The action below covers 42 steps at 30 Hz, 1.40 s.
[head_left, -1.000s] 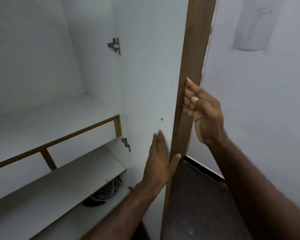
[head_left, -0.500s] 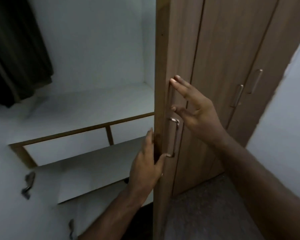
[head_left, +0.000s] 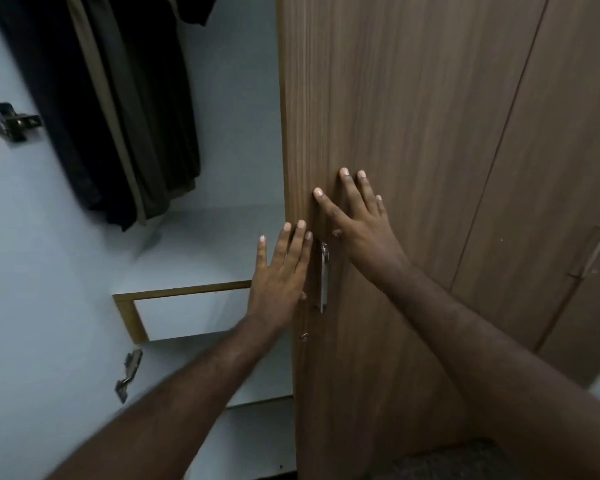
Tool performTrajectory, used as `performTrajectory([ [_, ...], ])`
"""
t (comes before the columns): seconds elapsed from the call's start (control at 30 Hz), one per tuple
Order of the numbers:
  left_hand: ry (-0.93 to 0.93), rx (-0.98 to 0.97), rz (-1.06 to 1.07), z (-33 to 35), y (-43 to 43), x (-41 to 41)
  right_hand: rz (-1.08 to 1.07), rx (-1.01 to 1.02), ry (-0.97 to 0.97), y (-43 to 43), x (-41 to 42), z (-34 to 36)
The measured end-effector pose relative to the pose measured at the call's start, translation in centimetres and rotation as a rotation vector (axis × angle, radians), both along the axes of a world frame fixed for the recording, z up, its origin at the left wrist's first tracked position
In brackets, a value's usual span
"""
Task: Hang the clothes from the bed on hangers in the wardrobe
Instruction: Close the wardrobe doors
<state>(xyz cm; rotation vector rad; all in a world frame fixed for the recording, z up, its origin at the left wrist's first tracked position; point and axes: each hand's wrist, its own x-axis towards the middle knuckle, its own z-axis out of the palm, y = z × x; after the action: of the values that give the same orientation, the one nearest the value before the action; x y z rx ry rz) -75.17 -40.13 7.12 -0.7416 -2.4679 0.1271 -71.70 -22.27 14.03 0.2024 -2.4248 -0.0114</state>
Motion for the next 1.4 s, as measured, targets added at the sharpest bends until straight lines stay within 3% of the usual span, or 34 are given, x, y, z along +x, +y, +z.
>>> performTrajectory([
  [0.17, 0.046, 0.065, 0.017, 0.2, -0.2, -3.6, -0.042, 0.054, 0.031, 0.0, -2.9, -0.6],
  [0.7, 0.051, 0.014, 0.072, -0.5, 0.9, -8.5, -0.028, 0.087, 0.082, 1.4, -7.0, -2.1],
  [0.97, 0.04, -0.013, 0.112, 0.1, 0.9, -6.5, -0.07, 0.018, -0.165, -0.3, -4.1, 0.4],
  [1.17, -0.186, 0.029, 0.139, -2.8, -1.5, -1.9, -0.058, -0.113, -0.331, -2.2, -1.1, 0.1],
  [1.4, -0.414, 0.17, 0.257, -7.5, -8.5, 4.6, 0.029, -0.376, -0.313, -9.0, 2.7, -6.6],
])
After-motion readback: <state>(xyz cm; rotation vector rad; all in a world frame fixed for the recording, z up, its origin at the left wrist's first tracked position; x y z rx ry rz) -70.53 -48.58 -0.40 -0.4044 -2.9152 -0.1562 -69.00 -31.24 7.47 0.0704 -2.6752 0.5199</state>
